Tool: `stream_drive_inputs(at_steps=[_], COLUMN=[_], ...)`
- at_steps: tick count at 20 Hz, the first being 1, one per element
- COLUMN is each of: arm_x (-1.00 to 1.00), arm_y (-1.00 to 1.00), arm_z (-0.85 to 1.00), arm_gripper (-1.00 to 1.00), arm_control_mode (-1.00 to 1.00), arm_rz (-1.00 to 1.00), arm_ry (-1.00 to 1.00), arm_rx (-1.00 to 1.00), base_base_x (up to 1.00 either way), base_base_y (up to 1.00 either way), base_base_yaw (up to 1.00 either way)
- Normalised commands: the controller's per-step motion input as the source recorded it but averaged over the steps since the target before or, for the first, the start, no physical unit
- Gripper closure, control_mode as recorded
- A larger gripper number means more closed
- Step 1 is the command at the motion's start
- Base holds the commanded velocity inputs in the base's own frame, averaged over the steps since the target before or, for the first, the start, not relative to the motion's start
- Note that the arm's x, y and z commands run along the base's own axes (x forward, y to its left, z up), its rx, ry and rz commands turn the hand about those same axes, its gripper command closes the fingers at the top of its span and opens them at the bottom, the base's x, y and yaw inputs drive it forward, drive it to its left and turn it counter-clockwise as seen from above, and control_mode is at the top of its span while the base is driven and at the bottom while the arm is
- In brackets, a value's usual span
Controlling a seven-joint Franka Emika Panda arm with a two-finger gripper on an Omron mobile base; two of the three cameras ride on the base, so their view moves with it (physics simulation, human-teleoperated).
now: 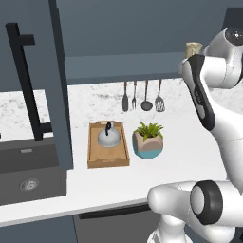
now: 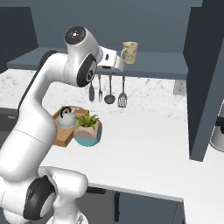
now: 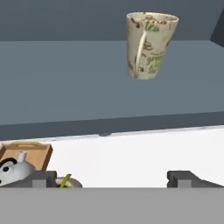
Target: Pick the kettle from the counter and place it on the tray. Then pick the mug from the cabinet and place it on the tray. Then close the cabinet doors.
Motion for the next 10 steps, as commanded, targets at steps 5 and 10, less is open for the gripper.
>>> stream_drive_inputs(at_steps=[5, 10], arm_x=[0.42, 0.41], arm_y=[-0.26, -0.36], arm_z=[0.06, 0.32], arm_gripper=[-1.0, -1.0], arm_control_mode=[-1.0, -1.0], arm_rz=[-0.13, -0.11], arm_ry=[-0.04, -0.06], arm_rx=[0.0, 0.02], base_base_x=[0.0, 0.0], base_base_y=[0.0, 0.0], base_base_yaw=[0.0, 0.0])
